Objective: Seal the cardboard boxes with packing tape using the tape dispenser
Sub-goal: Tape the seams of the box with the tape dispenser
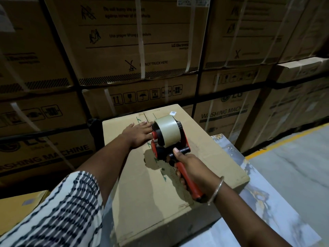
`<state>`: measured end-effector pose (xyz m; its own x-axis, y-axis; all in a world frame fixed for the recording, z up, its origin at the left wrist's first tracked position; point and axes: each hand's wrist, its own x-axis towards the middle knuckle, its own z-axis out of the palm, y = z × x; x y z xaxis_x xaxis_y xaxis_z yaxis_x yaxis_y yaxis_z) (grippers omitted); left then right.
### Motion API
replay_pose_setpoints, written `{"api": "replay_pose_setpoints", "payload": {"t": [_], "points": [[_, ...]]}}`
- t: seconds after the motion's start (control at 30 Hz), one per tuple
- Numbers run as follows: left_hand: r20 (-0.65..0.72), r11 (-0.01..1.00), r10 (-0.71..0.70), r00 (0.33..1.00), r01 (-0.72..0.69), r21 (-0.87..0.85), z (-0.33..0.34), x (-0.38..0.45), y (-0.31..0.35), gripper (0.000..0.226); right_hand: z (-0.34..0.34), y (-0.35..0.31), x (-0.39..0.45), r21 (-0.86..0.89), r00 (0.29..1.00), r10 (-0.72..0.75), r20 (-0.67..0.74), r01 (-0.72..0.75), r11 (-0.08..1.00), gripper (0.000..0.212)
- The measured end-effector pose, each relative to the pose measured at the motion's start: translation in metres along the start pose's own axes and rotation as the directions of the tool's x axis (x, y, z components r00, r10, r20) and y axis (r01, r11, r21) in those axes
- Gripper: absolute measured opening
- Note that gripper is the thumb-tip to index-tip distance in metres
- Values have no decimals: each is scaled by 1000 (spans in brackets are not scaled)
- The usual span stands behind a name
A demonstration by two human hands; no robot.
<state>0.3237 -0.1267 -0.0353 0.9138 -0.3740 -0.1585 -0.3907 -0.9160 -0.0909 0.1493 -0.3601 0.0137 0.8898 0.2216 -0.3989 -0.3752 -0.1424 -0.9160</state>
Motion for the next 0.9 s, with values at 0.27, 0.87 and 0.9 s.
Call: {"api": "replay_pose_setpoints", "payload": {"t": [0.27,0.87,0.9], "points": [[-20,998,11,1000,-12,-61,6,7,-8,58,-16,29,-49,-68,999,15,-33,-17,998,53],[-75,960,227,971,-236,-149,-17,-43,64,36,-13,22,-41,-78,999,-12,-35,9,997,52],[-62,965,217,974,-224,-140,-16,-40,62,38,-13,19,-39,-84,999,-17,-31,15,996,52]]}}
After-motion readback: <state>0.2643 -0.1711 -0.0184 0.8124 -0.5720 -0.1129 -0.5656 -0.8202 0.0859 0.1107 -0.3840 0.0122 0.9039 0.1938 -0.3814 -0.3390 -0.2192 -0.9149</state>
